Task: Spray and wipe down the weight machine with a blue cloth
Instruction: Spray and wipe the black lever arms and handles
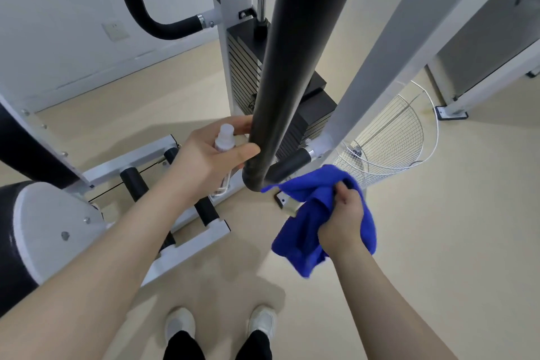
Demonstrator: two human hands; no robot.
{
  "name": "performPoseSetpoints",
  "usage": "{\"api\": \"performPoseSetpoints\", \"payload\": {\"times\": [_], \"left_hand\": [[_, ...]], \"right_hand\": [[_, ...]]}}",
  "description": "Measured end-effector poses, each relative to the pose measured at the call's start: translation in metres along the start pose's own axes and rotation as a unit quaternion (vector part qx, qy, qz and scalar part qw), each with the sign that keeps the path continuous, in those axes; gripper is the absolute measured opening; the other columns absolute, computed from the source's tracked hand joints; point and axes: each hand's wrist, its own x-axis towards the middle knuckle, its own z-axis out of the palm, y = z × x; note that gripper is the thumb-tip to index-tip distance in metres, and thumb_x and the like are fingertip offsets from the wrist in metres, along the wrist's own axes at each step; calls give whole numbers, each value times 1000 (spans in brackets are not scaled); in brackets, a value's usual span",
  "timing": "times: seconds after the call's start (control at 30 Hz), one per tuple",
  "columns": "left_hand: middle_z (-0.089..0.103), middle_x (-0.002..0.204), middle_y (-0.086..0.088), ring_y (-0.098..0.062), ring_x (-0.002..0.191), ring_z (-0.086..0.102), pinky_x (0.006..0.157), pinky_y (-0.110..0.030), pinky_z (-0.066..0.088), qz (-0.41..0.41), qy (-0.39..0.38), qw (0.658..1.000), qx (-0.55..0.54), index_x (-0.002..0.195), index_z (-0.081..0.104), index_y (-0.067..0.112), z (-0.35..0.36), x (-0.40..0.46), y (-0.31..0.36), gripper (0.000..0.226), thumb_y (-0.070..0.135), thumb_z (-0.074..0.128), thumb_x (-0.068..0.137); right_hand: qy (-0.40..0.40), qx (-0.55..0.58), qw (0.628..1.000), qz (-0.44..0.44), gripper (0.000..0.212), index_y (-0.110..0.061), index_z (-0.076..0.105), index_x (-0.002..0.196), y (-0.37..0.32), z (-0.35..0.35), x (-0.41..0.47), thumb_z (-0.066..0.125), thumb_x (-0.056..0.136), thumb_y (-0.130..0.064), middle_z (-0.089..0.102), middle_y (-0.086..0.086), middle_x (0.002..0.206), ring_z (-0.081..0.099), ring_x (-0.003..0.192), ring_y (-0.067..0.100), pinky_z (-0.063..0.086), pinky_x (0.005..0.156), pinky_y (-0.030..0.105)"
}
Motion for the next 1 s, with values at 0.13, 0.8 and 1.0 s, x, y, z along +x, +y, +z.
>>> {"api": "performPoseSetpoints", "payload": {"times": [0.13, 0.8, 1.0], "left_hand": [[59, 59, 27, 9, 59, 59, 52, -1, 42, 9, -6, 1000, -4, 84, 54, 45, 0, 1, -4, 33, 13, 62, 86], [60, 56, 26, 4, 61, 59, 61, -11, 46, 9, -17, 1000, 25, 83, 50, 52, -2, 4, -8, 41, 13, 63, 84], [55, 51, 34, 10, 54, 56, 56, -9, 44, -1, -20, 999, 41, 80, 44, 56, -2, 3, -7, 41, 20, 60, 87]], "right_hand": [[-63, -105, 986, 117, 6, -4, 49, 60, 1, 32, 30, 49, 62, 3, 45, 10, 63, 38, 53, 19, 34, 49, 19], [-145, -102, 959, 222, 27, -13, 54, 98, 59, 86, 38, 61, 85, -37, 62, 8, 75, 59, 64, 20, 50, 65, 31], [-94, -128, 978, 136, 50, -16, 52, 112, 43, 95, 71, 59, 80, -55, 60, 7, 114, 60, 102, 22, 49, 93, 40]]}}
